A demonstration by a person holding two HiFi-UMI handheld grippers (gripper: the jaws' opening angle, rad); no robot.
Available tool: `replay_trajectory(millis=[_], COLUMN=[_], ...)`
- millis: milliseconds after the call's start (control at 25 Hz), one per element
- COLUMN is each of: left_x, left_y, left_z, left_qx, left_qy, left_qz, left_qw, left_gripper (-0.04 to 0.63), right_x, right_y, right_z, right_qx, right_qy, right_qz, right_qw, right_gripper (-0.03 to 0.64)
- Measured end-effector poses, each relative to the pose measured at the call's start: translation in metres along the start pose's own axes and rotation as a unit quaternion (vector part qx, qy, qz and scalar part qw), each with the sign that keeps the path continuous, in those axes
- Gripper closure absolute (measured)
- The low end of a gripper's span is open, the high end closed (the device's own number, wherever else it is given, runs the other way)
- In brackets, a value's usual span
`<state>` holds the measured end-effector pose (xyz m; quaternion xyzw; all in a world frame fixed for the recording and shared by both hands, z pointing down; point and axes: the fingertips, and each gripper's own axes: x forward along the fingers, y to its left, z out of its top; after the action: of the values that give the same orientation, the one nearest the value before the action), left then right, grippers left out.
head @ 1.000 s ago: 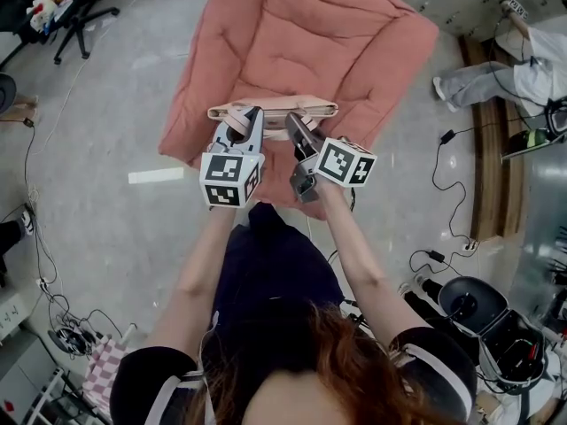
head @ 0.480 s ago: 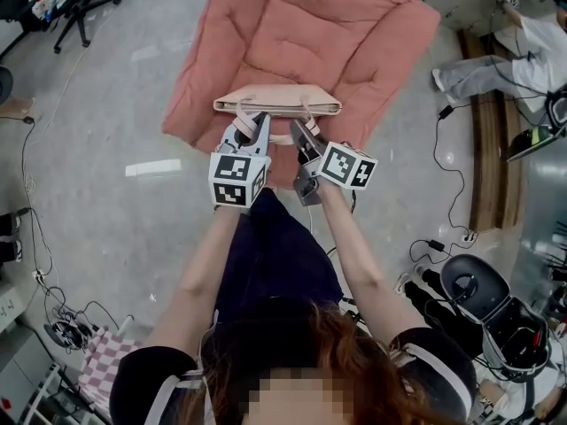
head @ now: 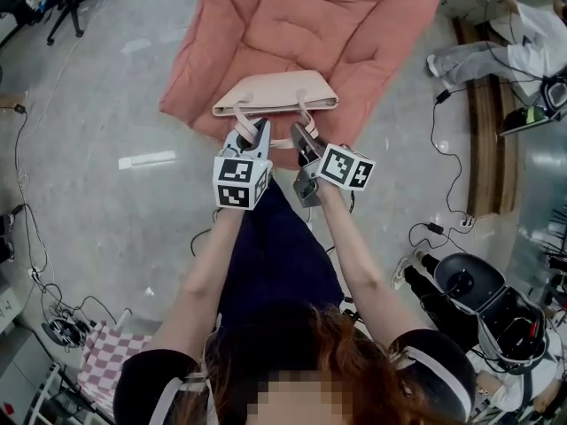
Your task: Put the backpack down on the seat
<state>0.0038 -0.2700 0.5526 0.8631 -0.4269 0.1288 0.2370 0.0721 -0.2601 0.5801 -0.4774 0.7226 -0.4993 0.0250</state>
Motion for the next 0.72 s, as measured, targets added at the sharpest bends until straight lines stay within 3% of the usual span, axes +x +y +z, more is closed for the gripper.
replay_trajectory(millis=[480,720], left_x=[-0.023,-0.032], left_y=[-0.032,-0.053], left_z=[-0.077,-0.122], left_qx=[-0.014,-0.055], left_qy=[0.042,0.065], left_qz=[-0.021,-0.029], left_qw=[0.9988,0.996], left_gripper=[0.577,0.577], right_x=[-0.029,-0.045], right_y=[-0.032,-0.052], right_z=[-0.06,-0.086], right_qx=[0.005,0.003], right_qy=[0.007,0.013], right_qz=[-0.04,-0.064], right_qw=[0.999,0.998], right_gripper=[0.58,0.578])
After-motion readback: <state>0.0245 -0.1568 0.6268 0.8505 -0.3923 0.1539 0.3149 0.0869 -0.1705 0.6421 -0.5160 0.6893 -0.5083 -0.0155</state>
